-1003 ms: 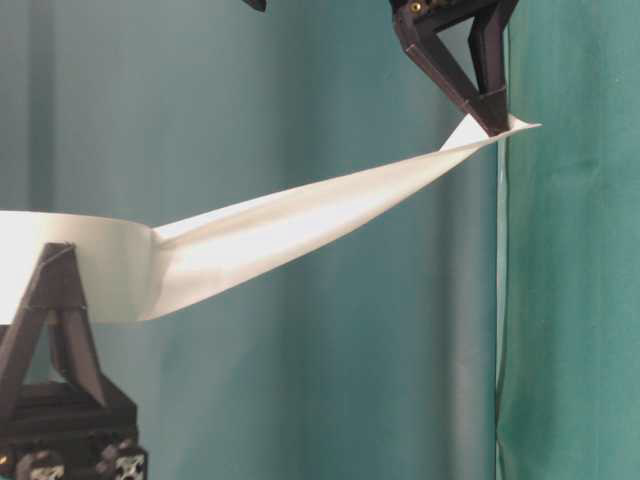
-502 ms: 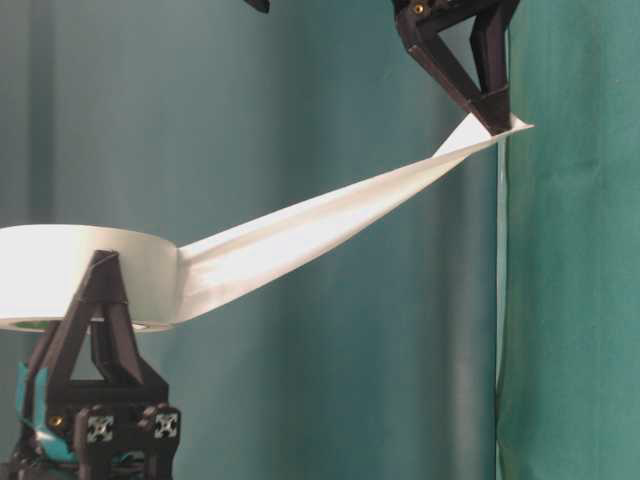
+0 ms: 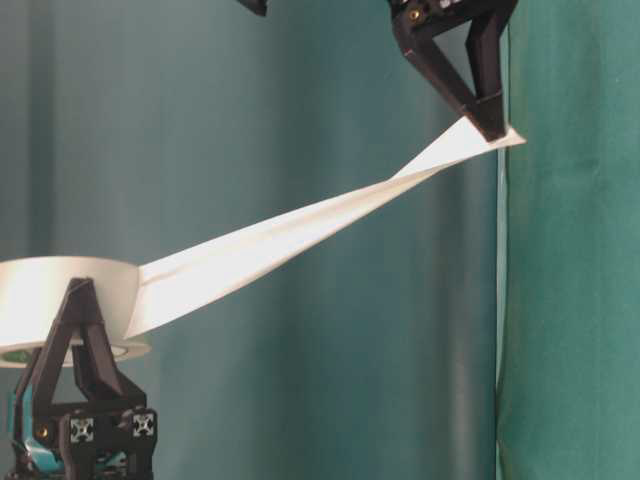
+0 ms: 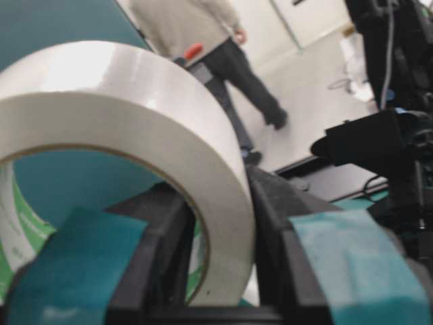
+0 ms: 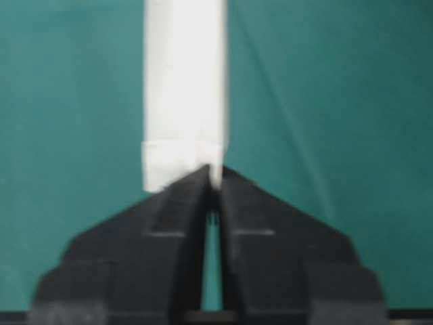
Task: Peel off the duct tape with your right arm.
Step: 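Swing the roll upward with the left gripper, peeling more tape, then open the right gripper to release the tape end and withdraw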
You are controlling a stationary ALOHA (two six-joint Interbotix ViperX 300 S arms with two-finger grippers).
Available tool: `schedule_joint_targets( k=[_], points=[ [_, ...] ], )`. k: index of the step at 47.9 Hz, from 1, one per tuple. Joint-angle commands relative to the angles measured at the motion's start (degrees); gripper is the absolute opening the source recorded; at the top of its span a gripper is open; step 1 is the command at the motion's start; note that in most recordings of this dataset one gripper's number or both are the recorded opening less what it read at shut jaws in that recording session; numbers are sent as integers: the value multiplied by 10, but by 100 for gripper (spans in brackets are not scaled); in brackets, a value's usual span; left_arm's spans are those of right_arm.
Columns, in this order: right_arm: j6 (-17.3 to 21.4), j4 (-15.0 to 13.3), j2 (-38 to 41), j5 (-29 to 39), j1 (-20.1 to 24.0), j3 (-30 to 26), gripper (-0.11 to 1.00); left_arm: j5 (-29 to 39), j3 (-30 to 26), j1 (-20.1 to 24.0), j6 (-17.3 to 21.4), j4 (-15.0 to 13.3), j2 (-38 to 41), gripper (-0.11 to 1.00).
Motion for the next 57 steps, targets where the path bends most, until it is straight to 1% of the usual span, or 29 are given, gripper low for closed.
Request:
schedule_joint_targets(
  k=[1, 12, 18, 23, 35, 41, 45, 51, 57],
  points=[
    [-1, 0, -1, 9, 2, 1, -9, -26, -8, 8, 2, -1, -30, 20],
    [-1, 1, -1, 16, 2, -2, -9, -32, 3, 10, 0, -1, -33, 20],
    [-1, 1, -1, 16, 1, -2, -9, -32, 8, 0, -1, -1, -34, 20],
    [-1, 1, -1, 15, 1, -2, -9, -34, 17, -21, 0, 0, -38, 20],
    [0, 1, -1, 12, 2, -3, -9, -93, 45, -114, 4, 3, -77, 20],
    [0, -2, 4, 13, 1, -10, -9, -101, 55, -149, 4, 3, -99, 20],
    [0, -5, 11, 17, 2, -17, -9, -99, 59, -160, 5, 3, -103, 20],
    [-1, -25, 20, 27, 13, -33, -9, -89, 66, -163, 6, 3, -100, 20],
    [-1, -38, 20, 35, 24, -43, -9, -76, 69, -164, 7, 4, -97, 20]
  ],
)
